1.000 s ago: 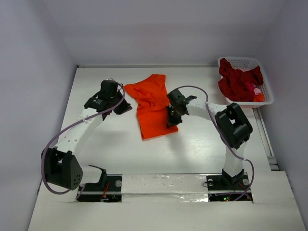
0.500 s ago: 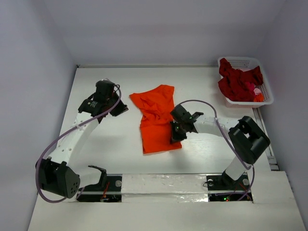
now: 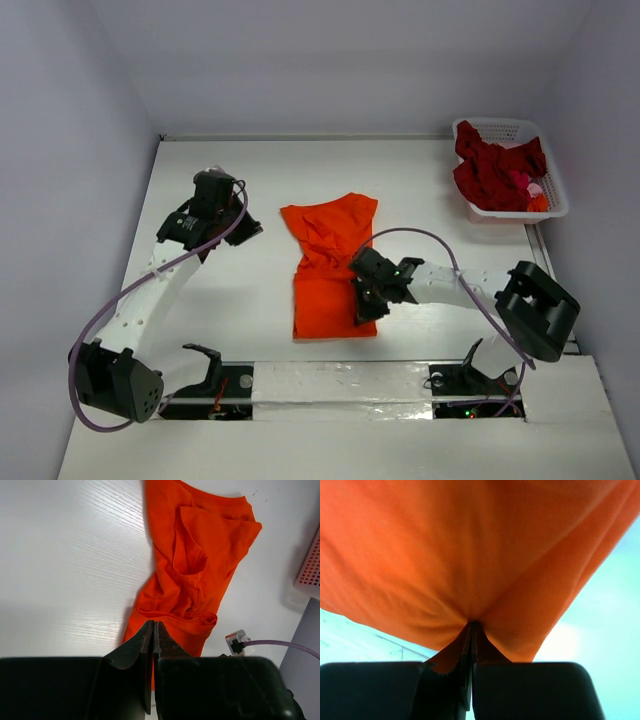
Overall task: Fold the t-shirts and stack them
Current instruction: Fold the tshirt
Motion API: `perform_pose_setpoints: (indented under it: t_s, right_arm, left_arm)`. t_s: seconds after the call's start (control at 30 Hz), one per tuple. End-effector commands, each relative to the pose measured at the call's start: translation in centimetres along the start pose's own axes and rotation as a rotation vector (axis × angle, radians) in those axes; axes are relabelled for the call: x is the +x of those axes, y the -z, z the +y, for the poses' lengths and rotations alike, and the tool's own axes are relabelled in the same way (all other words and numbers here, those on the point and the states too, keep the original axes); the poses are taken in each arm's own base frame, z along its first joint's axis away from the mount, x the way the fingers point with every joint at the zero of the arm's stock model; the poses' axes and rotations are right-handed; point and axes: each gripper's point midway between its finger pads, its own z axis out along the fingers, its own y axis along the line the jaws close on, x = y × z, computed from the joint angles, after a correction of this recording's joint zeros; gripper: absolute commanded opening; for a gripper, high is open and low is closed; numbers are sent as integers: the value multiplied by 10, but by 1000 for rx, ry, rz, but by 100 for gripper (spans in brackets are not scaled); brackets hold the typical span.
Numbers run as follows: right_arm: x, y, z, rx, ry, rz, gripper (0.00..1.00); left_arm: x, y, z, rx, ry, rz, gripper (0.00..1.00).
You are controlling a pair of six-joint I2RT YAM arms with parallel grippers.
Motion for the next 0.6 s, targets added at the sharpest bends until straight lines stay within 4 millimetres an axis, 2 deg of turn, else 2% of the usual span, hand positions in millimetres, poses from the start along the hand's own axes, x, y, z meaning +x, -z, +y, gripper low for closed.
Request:
perform_pose_setpoints:
  t_s: [0.0, 0.13, 0.17, 0.2, 0.23, 0.27, 0.3, 0.33, 0.37, 0.4, 0.43, 0.47, 0.5, 0.53, 0.57]
  right_arm:
    - [2, 12, 3, -19, -46, -34, 0]
    - [-17, 33, 11, -26, -41, -122, 2]
    - [-19, 39, 11, -18, -35, -129, 6]
    - [-26, 44, 12, -12, -22, -154, 15]
    - [-38, 55, 24, -33, -12, -186, 20]
    - [-40, 62, 27, -27, -3, -183, 26]
    - [-50, 66, 26, -1, 17, -218, 33]
    - [-58, 73, 31, 0, 25, -235, 48]
    - [-70, 90, 43, -10, 33, -265, 54]
    - [-82, 99, 43, 7, 40, -298, 60]
    - [-93, 109, 46, 5, 39, -325, 61]
    - [-110, 129, 54, -13, 36, -372, 62]
    - [-129, 142, 44, 6, 16, -418, 63]
    - [-142, 155, 39, 3, 2, -461, 64]
    - [-157, 167, 35, -2, -14, -509, 64]
  left_arm:
    - [1, 6, 5, -6, -3, -21, 0]
    - [-1, 2, 8, -14, 0, -28, 0]
    - [-1, 1, 9, -17, -1, -27, 2]
    - [-3, 0, 7, -13, -4, -34, 4]
    - [-4, 0, 6, -11, -6, -34, 8]
    - [-7, -1, 4, -7, -7, -39, 11]
    - [-10, -1, 1, -1, -9, -45, 13]
    - [-12, -2, -2, 5, -13, -48, 20]
    - [-20, 0, -7, 13, -8, -66, 25]
    - [-26, 0, -11, 20, -13, -81, 32]
    - [-31, 1, -14, 26, -20, -97, 55]
    - [-41, 3, -19, 33, -15, -118, 68]
    - [-51, 3, -21, 27, -19, -159, 77]
    - [-58, 1, -21, 28, -17, -173, 93]
    - [-65, 3, -28, 47, -35, -190, 99]
